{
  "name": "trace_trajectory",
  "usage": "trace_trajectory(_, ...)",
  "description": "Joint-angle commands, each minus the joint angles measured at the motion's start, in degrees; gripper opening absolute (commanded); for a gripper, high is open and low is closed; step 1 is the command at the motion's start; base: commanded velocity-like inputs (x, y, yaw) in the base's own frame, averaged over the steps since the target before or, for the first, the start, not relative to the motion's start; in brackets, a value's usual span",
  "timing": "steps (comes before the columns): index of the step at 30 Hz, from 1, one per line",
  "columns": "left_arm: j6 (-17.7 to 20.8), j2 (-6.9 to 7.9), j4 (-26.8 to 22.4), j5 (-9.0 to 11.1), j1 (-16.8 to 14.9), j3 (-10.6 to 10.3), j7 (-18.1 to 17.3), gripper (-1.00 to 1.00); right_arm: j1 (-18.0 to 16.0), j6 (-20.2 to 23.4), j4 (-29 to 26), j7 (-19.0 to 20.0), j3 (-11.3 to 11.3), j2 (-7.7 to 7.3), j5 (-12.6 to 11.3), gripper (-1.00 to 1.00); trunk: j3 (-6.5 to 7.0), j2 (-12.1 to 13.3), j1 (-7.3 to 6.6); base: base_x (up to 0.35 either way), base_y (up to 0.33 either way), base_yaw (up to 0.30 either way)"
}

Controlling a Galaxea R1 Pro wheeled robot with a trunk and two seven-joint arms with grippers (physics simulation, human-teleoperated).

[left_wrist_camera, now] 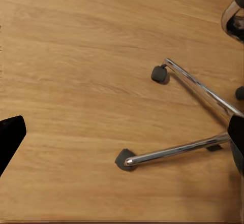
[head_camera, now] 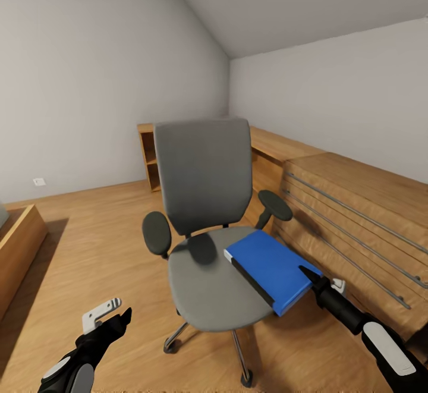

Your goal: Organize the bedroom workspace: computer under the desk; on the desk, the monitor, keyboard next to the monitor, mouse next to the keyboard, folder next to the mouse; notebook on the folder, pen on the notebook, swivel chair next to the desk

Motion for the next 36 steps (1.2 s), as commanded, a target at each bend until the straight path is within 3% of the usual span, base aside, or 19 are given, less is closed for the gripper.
trace_trajectory(1, 0.2, -0.04, -0.1, 0.6, 0.0, 0.0, 0.4, 1.00, 0.0, 0.2, 0.0, 0.0, 0.2, -0.05, -0.5, -1.00, 0.14, 0.4, -0.26, -0.255, 0.000, 0.000)
trace_trajectory(12, 0.4, -0.05, 0.0, 0.6, 0.0, -0.2, 0.5, 1.00, 0.0, 0.0, -1.1, 0.1, 0.8, 0.33, -0.2, -1.00, 2.11, 4.8, -2.67, -0.246, 0.000, 0.000)
trace_trajectory(18, 0.4, 0.05, 0.3, 0.3, 0.0, -3.1, 0.6, 1.00, 0.0, -0.4, -3.6, 0.1, 0.8, 2.88, -0.1, -1.00, 3.19, 7.2, -3.99, -0.026, 0.000, 0.000)
trace_trajectory(22, 0.4, 0.07, 0.4, 0.2, 0.0, -3.8, 0.7, 1.00, 0.0, -1.0, -5.6, 0.0, 1.2, 3.74, 0.8, -1.00, 3.91, 8.8, -4.87, -0.005, 0.000, 0.000)
trace_trajectory(26, 0.4, 0.06, 0.6, 0.2, 0.0, -4.1, 0.7, 1.00, 0.0, -2.2, -6.9, -0.1, 2.6, 4.14, 3.8, -1.00, 4.62, 10.4, -5.75, -0.001, 0.000, 0.000)
trace_trajectory(28, 0.4, 0.06, 1.1, 0.2, 0.0, -5.0, 0.7, 1.00, 0.0, -4.1, -9.5, -0.3, 4.8, 4.39, 5.7, -1.00, 4.98, 11.2, -6.19, 0.000, 0.000, 0.000)
trace_trajectory(32, 0.4, 0.11, 1.6, 0.2, 0.0, -6.1, 0.8, 1.00, 0.0, -7.3, -12.0, -2.3, 8.0, 6.63, 6.7, -1.00, 5.70, 12.8, -7.06, 0.000, 0.000, 0.000)
trace_trajectory(36, 0.5, 0.12, 1.8, 0.2, 0.0, -6.4, 0.8, 1.00, 0.6, -12.4, -14.8, -5.5, 9.0, 7.57, 7.0, -1.00, 6.42, 14.4, -7.94, 0.000, 0.000, 0.000)
